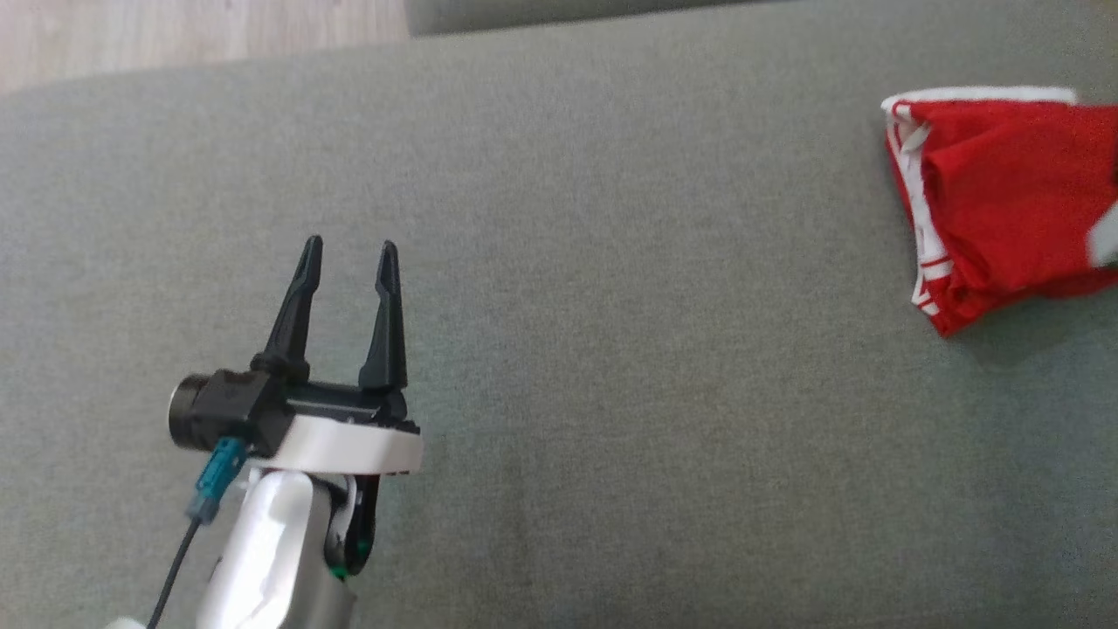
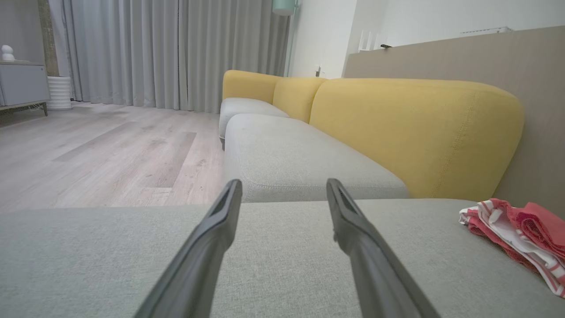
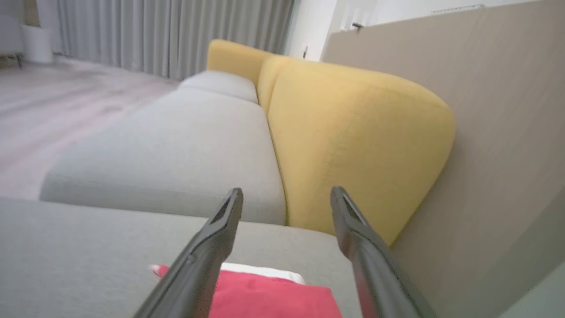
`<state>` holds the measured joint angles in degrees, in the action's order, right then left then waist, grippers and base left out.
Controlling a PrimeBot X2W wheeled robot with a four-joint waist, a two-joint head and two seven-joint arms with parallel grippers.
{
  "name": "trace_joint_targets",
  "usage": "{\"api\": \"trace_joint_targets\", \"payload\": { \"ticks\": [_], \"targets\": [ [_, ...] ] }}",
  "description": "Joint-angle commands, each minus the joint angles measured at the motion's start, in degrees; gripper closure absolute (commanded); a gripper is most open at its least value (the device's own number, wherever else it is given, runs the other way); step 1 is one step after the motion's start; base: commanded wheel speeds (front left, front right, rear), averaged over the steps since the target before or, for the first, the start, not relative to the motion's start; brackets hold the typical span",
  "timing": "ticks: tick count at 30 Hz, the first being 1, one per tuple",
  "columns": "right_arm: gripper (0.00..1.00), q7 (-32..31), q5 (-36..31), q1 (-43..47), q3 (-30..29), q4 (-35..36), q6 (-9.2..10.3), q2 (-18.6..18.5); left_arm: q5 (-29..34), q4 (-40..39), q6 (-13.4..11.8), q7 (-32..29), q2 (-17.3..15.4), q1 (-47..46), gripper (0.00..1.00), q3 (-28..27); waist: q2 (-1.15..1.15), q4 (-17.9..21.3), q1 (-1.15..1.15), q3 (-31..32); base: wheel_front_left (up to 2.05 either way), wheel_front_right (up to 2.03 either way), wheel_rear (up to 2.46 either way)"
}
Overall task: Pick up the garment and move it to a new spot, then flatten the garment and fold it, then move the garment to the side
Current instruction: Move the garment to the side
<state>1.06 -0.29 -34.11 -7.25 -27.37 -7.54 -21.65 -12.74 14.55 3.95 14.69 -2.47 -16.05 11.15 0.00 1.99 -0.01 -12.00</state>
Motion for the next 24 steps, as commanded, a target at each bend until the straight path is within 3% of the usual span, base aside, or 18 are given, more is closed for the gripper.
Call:
{"api": "trace_joint_targets", "payload": {
  "ticks": [1,8,11,15,24],
  "targets": [
    [0.00,1.51,1.10,1.43,0.82,4.33,0.05,0.88,-0.69,-2.05,-0.54,0.30,-0.42,-0.11,0.00,-1.73,0.00,-0.22,0.01,2.28,0.00,0.00,0.00],
    [0.00,5.18,6.95,9.28,0.45,17.14,0.05,13.32,-1.38,-3.08,-2.11,0.30,-0.42,2.86,0.00,-2.13,0.00,-1.29,0.01,7.15,0.00,0.00,0.00],
    [0.00,5.70,9.50,12.87,0.95,19.77,0.05,16.84,-1.62,-3.97,-2.92,0.31,-0.41,4.16,0.00,-2.78,0.00,-1.84,0.01,8.28,0.00,0.00,0.00],
    [0.00,8.03,12.03,18.46,2.77,20.41,0.05,18.54,-2.01,-3.96,-2.95,0.31,-0.41,6.00,0.00,-2.75,0.00,-2.53,0.01,9.22,0.00,0.00,0.00],
    [0.00,13.63,16.76,28.75,8.29,14.70,0.05,18.75,-2.88,-3.09,-2.52,0.31,-0.41,9.40,0.00,-2.11,0.00,-3.52,0.01,10.70,0.00,0.00,0.00]
  ]
}}
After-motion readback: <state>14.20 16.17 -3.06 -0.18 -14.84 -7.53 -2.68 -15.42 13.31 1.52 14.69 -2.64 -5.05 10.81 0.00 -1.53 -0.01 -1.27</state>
